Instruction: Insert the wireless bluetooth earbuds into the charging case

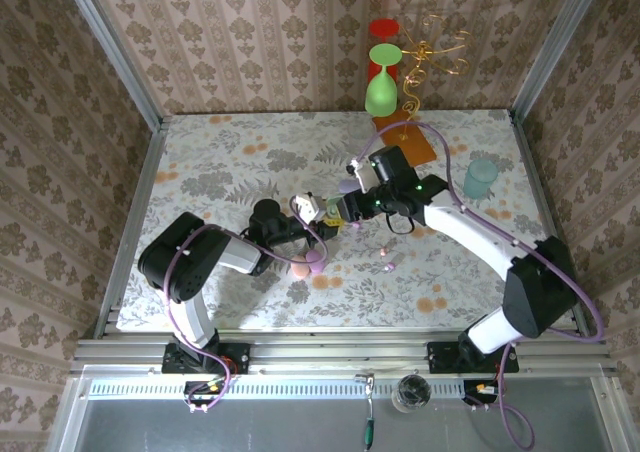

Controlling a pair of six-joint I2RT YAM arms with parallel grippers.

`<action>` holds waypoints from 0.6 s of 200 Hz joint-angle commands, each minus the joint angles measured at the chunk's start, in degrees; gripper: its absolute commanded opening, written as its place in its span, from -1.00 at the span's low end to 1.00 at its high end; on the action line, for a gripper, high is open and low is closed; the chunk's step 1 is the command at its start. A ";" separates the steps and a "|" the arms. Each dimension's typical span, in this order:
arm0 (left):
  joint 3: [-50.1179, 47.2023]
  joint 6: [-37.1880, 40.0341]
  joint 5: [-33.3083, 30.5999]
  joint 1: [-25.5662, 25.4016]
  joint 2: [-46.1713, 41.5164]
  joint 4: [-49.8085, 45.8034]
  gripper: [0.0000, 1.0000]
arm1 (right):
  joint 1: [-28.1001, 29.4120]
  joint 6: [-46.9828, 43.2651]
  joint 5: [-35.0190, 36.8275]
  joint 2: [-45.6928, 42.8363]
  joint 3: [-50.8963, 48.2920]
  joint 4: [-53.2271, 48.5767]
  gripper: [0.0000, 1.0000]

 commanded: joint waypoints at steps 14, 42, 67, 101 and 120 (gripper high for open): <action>-0.82 0.55 2.93 0.70 -2.44 2.31 -0.57 | -0.71 5.04 -1.39 -4.62 -1.15 5.60 0.36; -1.06 0.85 3.50 0.70 -2.67 2.60 -0.57 | -1.25 7.22 1.99 -2.85 1.00 6.50 0.62; -1.42 0.93 3.73 0.36 -3.40 2.86 -0.57 | -1.78 8.57 3.28 1.12 5.08 3.74 0.69; -2.30 0.96 2.77 -0.08 -5.41 3.02 -0.56 | -2.13 9.03 3.59 5.17 8.07 1.56 0.67; -2.73 0.86 1.70 -0.31 -6.58 3.04 -0.56 | -2.49 8.93 2.25 6.39 8.32 0.87 0.67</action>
